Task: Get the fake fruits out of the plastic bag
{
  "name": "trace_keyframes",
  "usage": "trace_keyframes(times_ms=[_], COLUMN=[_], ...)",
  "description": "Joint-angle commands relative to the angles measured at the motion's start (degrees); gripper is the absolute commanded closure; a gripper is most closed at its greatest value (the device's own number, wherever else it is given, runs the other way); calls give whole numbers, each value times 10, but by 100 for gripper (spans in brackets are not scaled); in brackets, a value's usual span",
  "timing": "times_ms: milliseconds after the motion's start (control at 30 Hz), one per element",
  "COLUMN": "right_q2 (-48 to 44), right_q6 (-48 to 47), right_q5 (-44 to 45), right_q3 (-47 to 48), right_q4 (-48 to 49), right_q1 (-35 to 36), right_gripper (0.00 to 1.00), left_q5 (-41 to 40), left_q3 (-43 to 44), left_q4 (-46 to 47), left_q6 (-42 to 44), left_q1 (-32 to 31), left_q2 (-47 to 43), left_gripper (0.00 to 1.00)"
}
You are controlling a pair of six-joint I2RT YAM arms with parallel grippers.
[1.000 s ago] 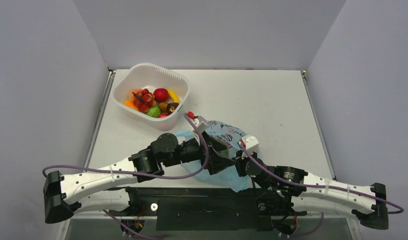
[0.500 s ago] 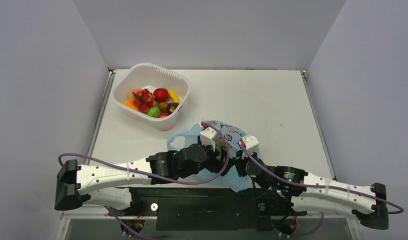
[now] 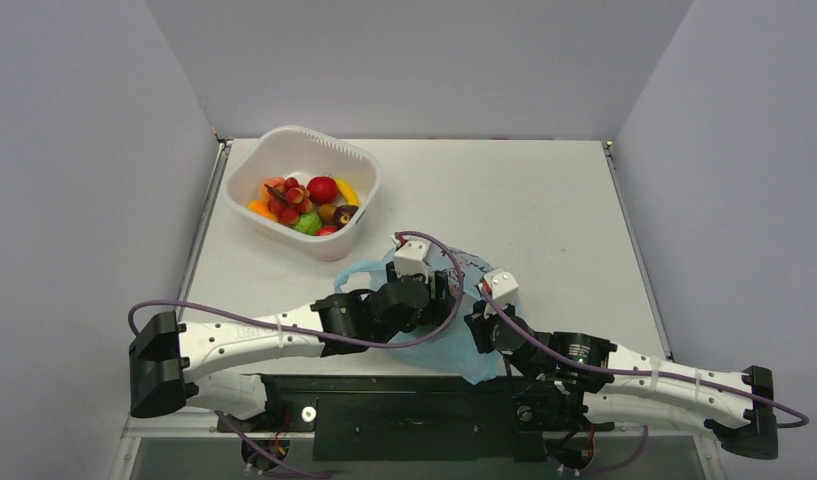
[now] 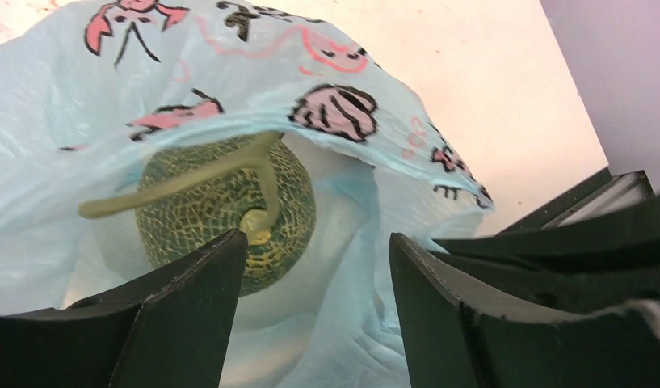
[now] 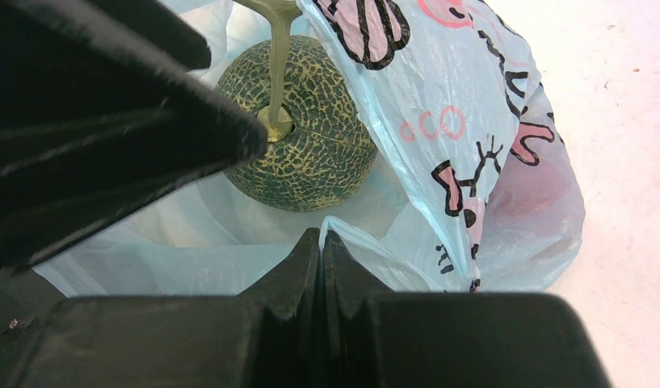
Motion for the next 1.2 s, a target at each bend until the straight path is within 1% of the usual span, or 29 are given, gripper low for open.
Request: trace_keyframes(times_ms=[0, 167, 367, 433, 533, 733, 767, 933, 1033, 1100, 1167], right_q2=[-2, 1, 3, 3, 2, 2, 1, -9, -22, -31, -29], right_q6=[1, 1, 1, 1, 1, 0, 0, 1, 7, 9, 9], right_q5=[14, 14, 14, 13, 12, 8, 9, 15, 24, 30, 33], right_q3=[1, 2, 4, 3, 3, 3, 3, 1, -3, -6, -6], right_q4=[14, 16, 14, 15, 16, 16, 16, 14, 13, 13, 15], right_q1=[5, 6, 5, 5, 5, 6, 6, 6, 6, 5, 6], right_gripper=[100, 100, 100, 100, 100, 100, 100, 100, 100, 100, 100], left_q5=[25, 66, 88, 90, 92, 94, 98, 157, 158, 152, 152], left_q3=[23, 25, 35, 37, 31, -11, -15, -40, -66, -87, -101], left_q4=[40, 81, 89, 88, 89, 105, 107, 115, 109, 114, 128], left_q6=[8, 17, 20, 19, 18, 17, 18, 45, 37, 27, 17], left_q1=[38, 65, 74, 74, 74, 78, 79, 81, 81, 81, 81], left_q2=[8, 34, 78, 87, 87, 50, 41, 15, -4, -20, -32], left_gripper=[38, 42, 48, 51, 59, 72, 77, 88, 98, 100, 100])
